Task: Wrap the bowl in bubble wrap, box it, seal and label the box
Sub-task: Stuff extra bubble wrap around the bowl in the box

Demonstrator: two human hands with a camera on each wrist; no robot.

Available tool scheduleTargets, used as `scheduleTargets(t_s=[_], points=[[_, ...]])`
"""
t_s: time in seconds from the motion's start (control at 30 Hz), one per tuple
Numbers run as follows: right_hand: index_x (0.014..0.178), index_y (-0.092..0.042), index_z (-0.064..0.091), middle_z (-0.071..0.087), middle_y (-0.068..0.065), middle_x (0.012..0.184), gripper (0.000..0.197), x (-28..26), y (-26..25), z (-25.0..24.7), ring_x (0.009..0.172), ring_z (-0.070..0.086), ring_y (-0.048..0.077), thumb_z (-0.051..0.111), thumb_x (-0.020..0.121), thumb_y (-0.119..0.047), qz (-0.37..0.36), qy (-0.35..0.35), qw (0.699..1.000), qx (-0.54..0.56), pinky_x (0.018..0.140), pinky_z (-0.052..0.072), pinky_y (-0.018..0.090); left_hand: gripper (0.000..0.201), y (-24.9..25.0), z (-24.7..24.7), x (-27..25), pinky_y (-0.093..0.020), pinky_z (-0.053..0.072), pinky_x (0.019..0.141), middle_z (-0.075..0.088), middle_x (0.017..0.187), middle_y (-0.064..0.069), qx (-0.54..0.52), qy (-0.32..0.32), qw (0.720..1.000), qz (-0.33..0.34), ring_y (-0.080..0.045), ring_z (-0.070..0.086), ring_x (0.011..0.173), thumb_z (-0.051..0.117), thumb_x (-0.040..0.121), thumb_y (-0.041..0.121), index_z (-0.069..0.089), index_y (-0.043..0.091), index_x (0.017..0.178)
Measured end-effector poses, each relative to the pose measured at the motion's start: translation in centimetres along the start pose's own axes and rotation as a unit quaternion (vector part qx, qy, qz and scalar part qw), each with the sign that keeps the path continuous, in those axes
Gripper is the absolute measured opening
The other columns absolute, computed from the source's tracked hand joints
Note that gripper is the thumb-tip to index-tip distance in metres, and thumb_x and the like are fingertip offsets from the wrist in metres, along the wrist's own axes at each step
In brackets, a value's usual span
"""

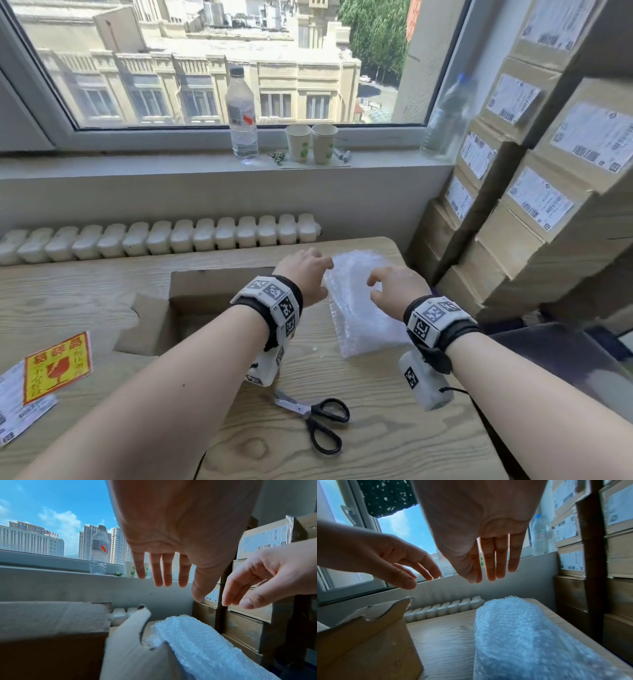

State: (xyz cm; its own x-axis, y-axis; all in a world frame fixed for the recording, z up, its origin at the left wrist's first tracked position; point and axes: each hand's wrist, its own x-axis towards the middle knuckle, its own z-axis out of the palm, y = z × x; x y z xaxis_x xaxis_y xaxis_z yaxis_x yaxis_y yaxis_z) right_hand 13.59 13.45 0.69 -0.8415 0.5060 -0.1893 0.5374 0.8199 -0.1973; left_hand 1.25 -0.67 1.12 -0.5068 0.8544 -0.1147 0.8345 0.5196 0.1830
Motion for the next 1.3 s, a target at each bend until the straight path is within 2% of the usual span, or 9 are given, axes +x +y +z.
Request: scheduleTargets(t_s=[0.37,0.53,0.63,0.77,0.9,1.0,1.1,1.17,1.3], points=[[0.127,-0.026,0.054,0.053,-0.002,0.133,0.040,1.7,6.9,2.7,0.119,0.051,0.019,0.056,0.088,-0.023,0.023,-0.069,0.996,0.049,0.094,0.042,0.030,0.053,3.0,3.5,3.8,-0.032,0.045,0.095,0.038,0.142,0.001,-0.016,-0.056,0.997,-0.048,-0.018,0.044,0.125,0.058,0.089,0.030,0.040,0.024,0.138],[0.145,-0.029,0.033,0.038,-0.004,0.147,0.084,3.4,8.2,5.9,0.136,0.035,0.018,0.076,0.073,-0.039,-0.044,-0.154,0.985,0.059,0.110,0.034,0.037,0.054,3.3,5.4,5.1,-0.034,0.043,0.098,0.039,0.141,-0.001,-0.042,-0.091,0.991,-0.087,-0.020,0.043,0.124,0.059,0.089,0.030,0.039,0.023,0.139],[0.147,-0.032,0.020,0.027,0.000,0.149,0.101,4.0,8.1,8.2,0.139,0.026,0.023,0.080,0.067,-0.039,-0.055,-0.205,0.977,0.026,0.110,0.034,0.045,0.054,3.5,6.3,5.6,-0.036,0.044,0.098,0.036,0.144,-0.002,-0.062,-0.122,0.985,-0.104,-0.021,0.044,0.125,0.057,0.090,0.027,0.037,0.022,0.140],[0.144,-0.030,0.030,0.030,0.002,0.146,0.073,4.3,7.9,10.2,0.135,0.031,0.025,0.068,0.082,-0.034,-0.070,-0.208,0.976,-0.020,0.108,0.034,0.042,0.056,3.3,7.1,6.0,-0.028,0.046,0.089,0.032,0.148,-0.002,-0.086,-0.146,0.980,-0.106,-0.021,0.050,0.121,0.050,0.091,0.003,0.036,0.023,0.141],[0.136,-0.027,0.049,0.047,0.001,0.140,0.042,5.1,7.8,9.4,0.126,0.047,0.021,0.047,0.094,-0.021,-0.060,-0.199,0.976,0.061,0.104,0.040,0.036,0.070,3.1,7.3,6.3,-0.025,0.047,0.085,0.031,0.148,-0.001,-0.088,-0.150,0.980,-0.098,-0.021,0.051,0.120,0.042,0.084,-0.011,0.033,0.025,0.144],[0.129,-0.016,0.057,0.057,0.005,0.133,0.037,5.7,7.4,7.4,0.121,0.052,0.023,0.042,0.095,-0.014,-0.042,-0.153,0.980,0.124,0.099,0.041,0.031,0.073,3.0,7.2,6.6,-0.026,0.050,0.080,0.026,0.150,0.001,-0.094,-0.139,0.981,-0.099,-0.021,0.052,0.117,0.049,0.084,-0.006,0.028,0.027,0.145],[0.114,-0.014,0.065,0.065,0.006,0.113,0.029,6.2,6.4,5.2,0.108,0.057,0.025,0.045,0.093,-0.011,-0.037,-0.076,0.982,0.170,0.087,0.043,0.030,0.072,3.0,6.6,6.9,-0.030,0.047,0.093,0.024,0.151,0.002,-0.102,-0.103,0.986,-0.081,-0.020,0.048,0.121,0.064,0.084,0.012,0.028,0.026,0.145],[0.100,-0.015,0.066,0.063,0.005,0.094,0.021,6.4,5.9,4.0,0.094,0.057,0.023,0.047,0.092,-0.011,-0.038,-0.035,0.976,0.213,0.077,0.042,0.027,0.071,3.2,5.9,7.0,-0.029,0.039,0.101,0.026,0.150,0.002,-0.101,-0.075,0.990,-0.063,-0.018,0.041,0.129,0.071,0.081,0.022,0.035,0.024,0.142],[0.095,-0.018,0.068,0.065,-0.003,0.087,0.015,6.3,4.9,1.6,0.089,0.060,0.016,0.055,0.088,-0.017,-0.034,0.031,0.955,0.294,0.078,0.046,0.027,0.048,3.6,4.1,6.9,-0.029,0.040,0.098,0.043,0.139,0.003,-0.104,0.003,0.994,-0.042,-0.017,0.044,0.124,0.069,0.083,0.023,0.054,0.016,0.127]])
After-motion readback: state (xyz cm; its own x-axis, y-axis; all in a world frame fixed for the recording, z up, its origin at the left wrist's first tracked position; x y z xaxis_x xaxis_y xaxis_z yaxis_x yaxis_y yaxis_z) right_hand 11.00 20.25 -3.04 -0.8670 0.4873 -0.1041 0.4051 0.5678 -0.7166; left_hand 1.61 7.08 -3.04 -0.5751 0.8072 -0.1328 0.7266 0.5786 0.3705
